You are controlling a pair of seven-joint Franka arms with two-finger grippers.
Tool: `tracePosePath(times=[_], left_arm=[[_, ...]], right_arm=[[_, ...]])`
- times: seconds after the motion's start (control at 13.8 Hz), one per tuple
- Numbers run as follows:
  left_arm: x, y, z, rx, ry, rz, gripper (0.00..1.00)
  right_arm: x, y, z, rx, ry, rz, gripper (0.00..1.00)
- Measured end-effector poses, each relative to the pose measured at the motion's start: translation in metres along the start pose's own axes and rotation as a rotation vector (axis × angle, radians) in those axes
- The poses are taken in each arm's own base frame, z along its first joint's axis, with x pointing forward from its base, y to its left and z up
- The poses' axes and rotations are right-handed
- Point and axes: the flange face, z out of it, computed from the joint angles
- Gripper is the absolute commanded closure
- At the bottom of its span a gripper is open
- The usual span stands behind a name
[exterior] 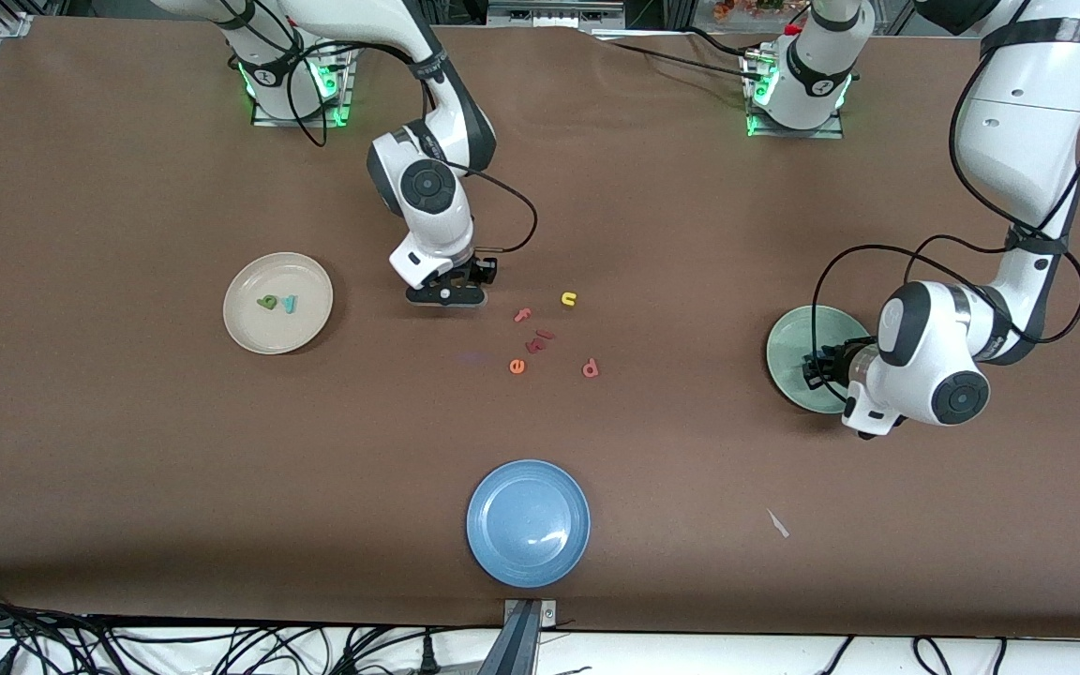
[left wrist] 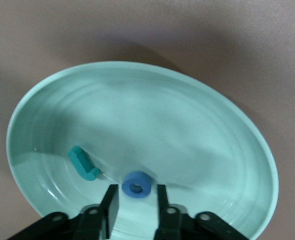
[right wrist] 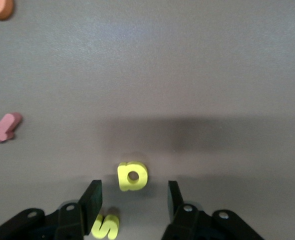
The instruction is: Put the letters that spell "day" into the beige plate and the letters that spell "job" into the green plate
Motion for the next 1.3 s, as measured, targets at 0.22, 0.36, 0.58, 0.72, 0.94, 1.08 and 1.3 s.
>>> tracePosePath(times=[0.22,0.36,0.58,0.72,0.94,1.08,1.3], left_arm=[[-0.006,0.003,-0.015,-0.005,0.008,0.011,0.0],[-0.027,0.022,-0.04,-0.021,0.025,0.045,0.0],[-0.077,0.073,-0.073,-0.063,0.055,0.05,0.0],[-0.113,0.115,-0.085,-0.1,0.083,0.071,0.0],[-0.177,0.191,-0.081,-0.157,0.166,0.138,0.0],[-0.208,0.231,-0.065,-0.18,0.191,0.18,0.01],[-0.215,0.266,-0.034,-0.158,0.215,0.207,0.01]], right_arm=[[0.0,-0.001,0.005,0.0,0.01,0.016,0.56],[0.001,-0.001,0.006,0.004,0.021,0.017,0.66],[0.001,-0.002,0.009,0.004,0.025,0.018,0.74],[0.002,-0.002,0.009,0.004,0.026,0.017,0.85],[0.005,-0.001,0.007,0.004,0.031,0.021,0.87],[0.022,0.015,-0.005,-0.013,0.03,0.017,0.87],[0.062,0.073,-0.045,-0.057,-0.023,-0.047,0.87]])
